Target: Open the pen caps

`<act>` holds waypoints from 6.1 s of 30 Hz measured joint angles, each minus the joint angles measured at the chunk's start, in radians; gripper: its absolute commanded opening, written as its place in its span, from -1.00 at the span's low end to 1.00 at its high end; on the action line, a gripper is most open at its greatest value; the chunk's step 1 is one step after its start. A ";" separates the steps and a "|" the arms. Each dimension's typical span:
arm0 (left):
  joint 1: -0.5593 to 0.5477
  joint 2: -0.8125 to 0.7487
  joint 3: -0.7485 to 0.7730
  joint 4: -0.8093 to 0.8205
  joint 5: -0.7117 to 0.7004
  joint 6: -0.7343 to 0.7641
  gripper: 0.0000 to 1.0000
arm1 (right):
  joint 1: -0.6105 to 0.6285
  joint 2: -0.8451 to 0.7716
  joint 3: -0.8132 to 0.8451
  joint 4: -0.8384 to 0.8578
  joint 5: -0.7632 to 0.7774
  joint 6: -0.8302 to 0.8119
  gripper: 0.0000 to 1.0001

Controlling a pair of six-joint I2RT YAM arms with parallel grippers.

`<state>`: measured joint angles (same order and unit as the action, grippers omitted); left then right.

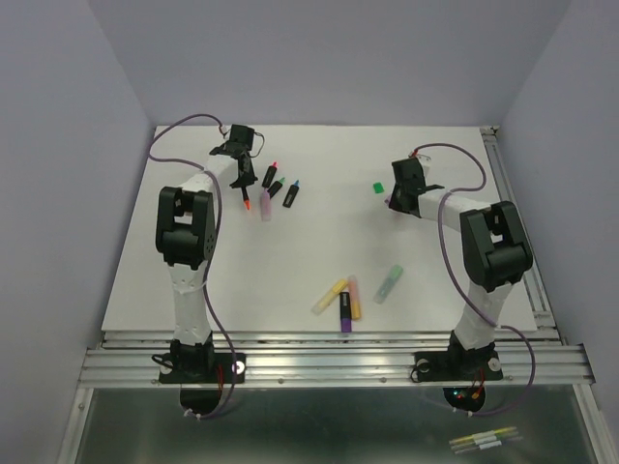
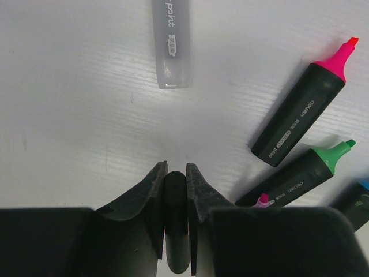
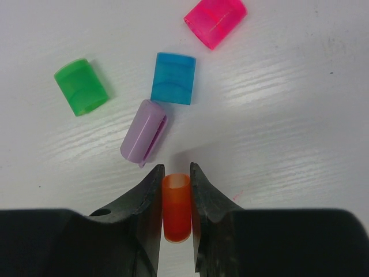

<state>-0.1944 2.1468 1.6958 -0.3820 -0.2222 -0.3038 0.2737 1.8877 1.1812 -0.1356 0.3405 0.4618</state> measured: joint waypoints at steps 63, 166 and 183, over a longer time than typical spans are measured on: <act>-0.347 -0.687 -0.641 0.270 0.180 -0.165 0.98 | 0.236 -0.463 -0.461 -0.332 0.005 0.456 0.02; -0.511 -0.757 -0.847 0.491 0.415 -0.235 -1.00 | 0.144 -0.218 0.023 0.090 0.303 0.396 -0.99; -0.201 -0.408 -0.605 0.365 0.211 -0.166 -0.92 | 0.106 -0.020 0.006 0.057 0.175 0.238 -0.64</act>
<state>-0.3958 1.7386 1.0912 -0.0170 -0.0113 -0.4702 0.3798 1.8675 1.1873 -0.0788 0.5156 0.6994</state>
